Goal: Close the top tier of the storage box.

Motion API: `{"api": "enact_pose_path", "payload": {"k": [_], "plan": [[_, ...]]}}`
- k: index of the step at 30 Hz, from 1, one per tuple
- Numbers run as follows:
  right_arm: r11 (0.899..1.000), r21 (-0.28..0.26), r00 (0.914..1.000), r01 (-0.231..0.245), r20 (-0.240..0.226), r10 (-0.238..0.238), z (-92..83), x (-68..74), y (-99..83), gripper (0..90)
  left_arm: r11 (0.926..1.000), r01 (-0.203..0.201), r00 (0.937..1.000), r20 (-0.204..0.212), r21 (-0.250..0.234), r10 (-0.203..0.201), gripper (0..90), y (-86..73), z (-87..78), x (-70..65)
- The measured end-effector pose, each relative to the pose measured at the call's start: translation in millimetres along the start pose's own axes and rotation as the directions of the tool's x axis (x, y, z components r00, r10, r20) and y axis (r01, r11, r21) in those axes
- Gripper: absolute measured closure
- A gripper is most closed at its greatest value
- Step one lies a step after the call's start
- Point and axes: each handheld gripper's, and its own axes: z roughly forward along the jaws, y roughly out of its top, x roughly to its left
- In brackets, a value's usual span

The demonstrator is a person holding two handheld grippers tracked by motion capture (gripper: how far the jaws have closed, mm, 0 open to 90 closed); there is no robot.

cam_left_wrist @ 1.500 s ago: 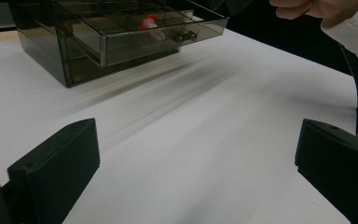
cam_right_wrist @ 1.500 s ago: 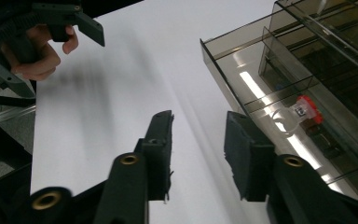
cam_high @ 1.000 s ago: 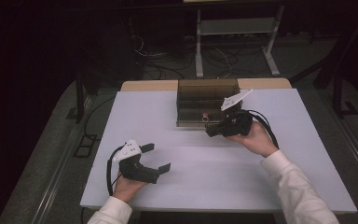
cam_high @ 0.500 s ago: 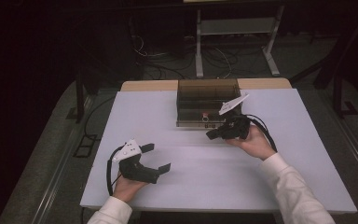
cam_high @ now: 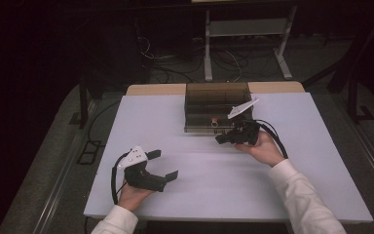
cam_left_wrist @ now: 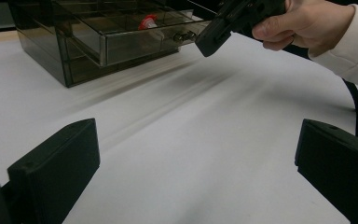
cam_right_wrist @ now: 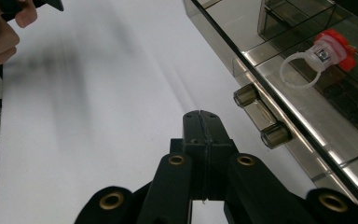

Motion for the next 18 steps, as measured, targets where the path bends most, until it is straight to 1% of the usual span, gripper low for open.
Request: {"api": "enact_pose_path", "payload": {"k": [4, 10, 13, 18], "plan": [[1.000, 0.000, 0.9999, -0.005, 0.011, 0.005, 2.6, -2.1, -0.2, 89.1, 1.0000, 0.000, 1.0000, 0.000, 0.000, 0.000, 0.0, 0.0, 0.1, 0.0], [1.000, -0.001, 0.9988, -0.029, 0.040, 0.029, 5.8, -5.5, -0.3, 89.1, 1.0000, -0.001, 1.0000, 0.000, 0.000, 0.001, 0.0, 0.0, 0.0, 0.1], [0.999, 0.003, 0.9978, -0.034, 0.057, 0.034, 7.8, -7.1, -0.7, 89.1, 1.0000, -0.001, 1.0000, 0.000, 0.001, 0.001, 0.0, 0.0, -0.1, 0.2], [0.999, 0.006, 0.9974, -0.035, 0.063, 0.034, 10.2, -7.2, -0.5, 89.1, 1.0000, -0.001, 1.0000, 0.000, 0.001, 0.001, 0.0, 0.1, -0.2, 0.1]]}}
